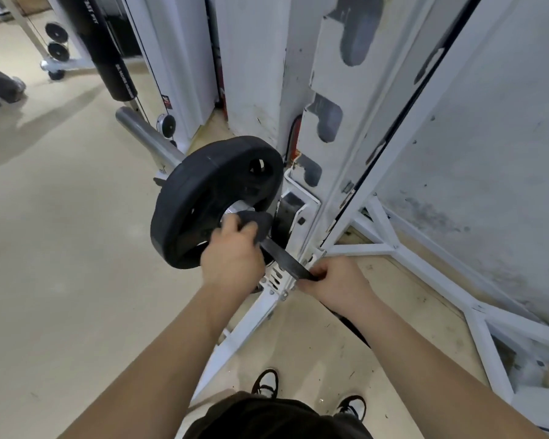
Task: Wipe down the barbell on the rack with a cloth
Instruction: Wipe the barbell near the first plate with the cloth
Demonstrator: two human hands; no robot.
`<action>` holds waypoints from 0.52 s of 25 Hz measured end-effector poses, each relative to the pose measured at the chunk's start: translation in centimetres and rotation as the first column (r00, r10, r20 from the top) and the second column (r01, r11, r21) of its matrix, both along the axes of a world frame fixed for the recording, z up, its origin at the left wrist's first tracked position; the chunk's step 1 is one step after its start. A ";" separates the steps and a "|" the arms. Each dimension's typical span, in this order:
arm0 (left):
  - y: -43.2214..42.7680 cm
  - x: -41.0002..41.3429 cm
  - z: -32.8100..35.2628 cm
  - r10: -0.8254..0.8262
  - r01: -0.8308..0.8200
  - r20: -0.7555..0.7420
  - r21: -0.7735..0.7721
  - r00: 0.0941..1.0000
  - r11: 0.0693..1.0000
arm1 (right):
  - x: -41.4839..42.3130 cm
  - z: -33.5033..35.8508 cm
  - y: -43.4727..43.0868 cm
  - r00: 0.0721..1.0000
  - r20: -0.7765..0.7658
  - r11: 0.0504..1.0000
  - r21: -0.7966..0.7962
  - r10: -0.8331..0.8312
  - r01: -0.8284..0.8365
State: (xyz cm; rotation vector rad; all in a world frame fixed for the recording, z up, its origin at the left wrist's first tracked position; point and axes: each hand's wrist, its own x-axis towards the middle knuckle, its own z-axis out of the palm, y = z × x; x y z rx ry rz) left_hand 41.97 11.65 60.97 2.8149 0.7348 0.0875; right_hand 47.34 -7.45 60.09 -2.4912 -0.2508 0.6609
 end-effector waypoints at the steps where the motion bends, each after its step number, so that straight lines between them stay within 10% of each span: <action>1: -0.6 0.6 -0.4 -0.045 0.049 -0.068 0.054 0.997 0.997 | -0.1 -0.2 0.4 0.999 0.038 0.998 -0.061 0.019 -0.017; 13: -0.2 1.6 1.0 -0.269 0.304 -0.199 0.172 0.942 0.937 | 0.2 0.1 1.0 0.998 0.056 0.986 -0.160 -0.026 0.035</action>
